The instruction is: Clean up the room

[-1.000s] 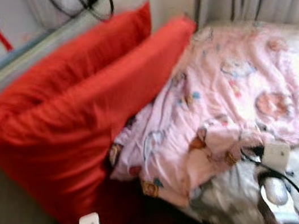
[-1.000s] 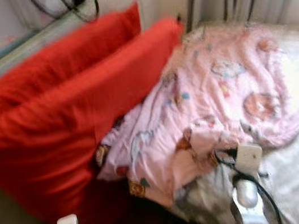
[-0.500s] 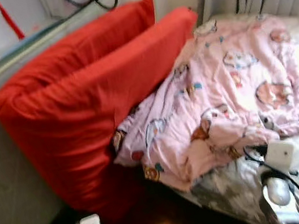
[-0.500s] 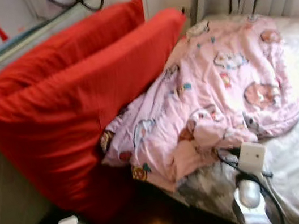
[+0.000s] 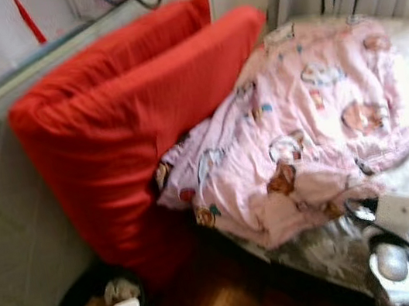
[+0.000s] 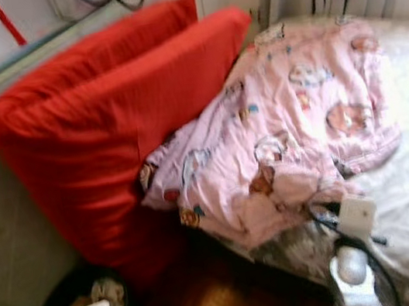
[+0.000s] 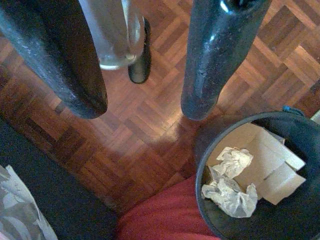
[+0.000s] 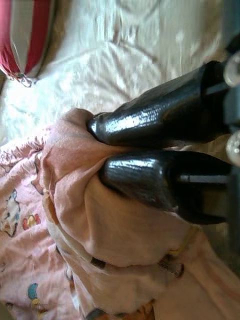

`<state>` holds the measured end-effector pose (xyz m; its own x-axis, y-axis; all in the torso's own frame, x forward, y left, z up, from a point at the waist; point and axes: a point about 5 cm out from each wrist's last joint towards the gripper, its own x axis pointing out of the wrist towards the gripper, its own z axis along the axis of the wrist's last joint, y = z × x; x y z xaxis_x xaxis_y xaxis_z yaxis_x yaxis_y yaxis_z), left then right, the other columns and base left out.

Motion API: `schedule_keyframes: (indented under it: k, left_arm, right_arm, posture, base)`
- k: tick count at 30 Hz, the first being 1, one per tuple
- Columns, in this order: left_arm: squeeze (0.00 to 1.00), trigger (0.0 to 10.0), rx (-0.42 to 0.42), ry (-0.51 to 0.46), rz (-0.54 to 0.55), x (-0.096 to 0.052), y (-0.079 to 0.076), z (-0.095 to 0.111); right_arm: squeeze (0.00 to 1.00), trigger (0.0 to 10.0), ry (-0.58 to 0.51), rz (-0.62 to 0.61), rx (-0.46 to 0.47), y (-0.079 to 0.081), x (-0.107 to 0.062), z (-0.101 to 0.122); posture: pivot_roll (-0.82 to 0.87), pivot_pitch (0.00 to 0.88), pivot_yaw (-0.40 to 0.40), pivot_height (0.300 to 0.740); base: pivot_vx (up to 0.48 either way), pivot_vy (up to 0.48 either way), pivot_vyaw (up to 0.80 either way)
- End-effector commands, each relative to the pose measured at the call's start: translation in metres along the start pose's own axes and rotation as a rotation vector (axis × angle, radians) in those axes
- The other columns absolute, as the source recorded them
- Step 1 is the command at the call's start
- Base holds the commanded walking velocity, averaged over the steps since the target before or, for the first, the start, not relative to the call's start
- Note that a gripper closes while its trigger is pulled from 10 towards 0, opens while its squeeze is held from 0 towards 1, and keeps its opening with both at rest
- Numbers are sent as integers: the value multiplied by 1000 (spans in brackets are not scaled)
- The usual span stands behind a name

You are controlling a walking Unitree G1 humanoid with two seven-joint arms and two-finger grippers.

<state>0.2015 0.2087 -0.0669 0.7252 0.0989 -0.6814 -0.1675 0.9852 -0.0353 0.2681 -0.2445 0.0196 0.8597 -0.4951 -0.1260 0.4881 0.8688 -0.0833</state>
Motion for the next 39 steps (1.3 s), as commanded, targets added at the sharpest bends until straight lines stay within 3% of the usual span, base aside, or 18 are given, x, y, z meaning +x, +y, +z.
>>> schedule_keyframes:
  k: [1, 9, 22, 32, 39]
  left_arm:
    - [0, 10000, -1, 32, 13, -2, 4, -7]
    - [0, 10000, 8, 39, 8, -3, 4, -9]
    - [0, 10000, 23, 52, 4, -4, 2, -13]
    - [0, 10000, 31, 61, -5, -4, 0, -14]
    - [0, 10000, 32, 63, -10, -3, -1, -14]
  right_arm:
    - [0, 10000, -52, 5, 12, 4, 1, 9]
    - [0, 10000, -127, -5, -3, 1, 3, 20]
    - [0, 10000, -283, -69, -45, -11, 6, 48]
    - [0, 10000, -212, -140, -65, -22, 1, 34]
    - [0, 10000, -111, -261, -70, -45, -8, 17]
  posture:
    - [110, 57, 16, 740]
    - [101, 44, 18, 740]
    - [101, 57, 14, 740]
    - [101, 65, 11, 740]
    - [102, 69, 6, 740]
  base:
    - [-259, 0, 0]
    - [-258, 0, 0]
    - [0, 0, 0]
    - [0, 0, 0]
    - [0, 0, 0]
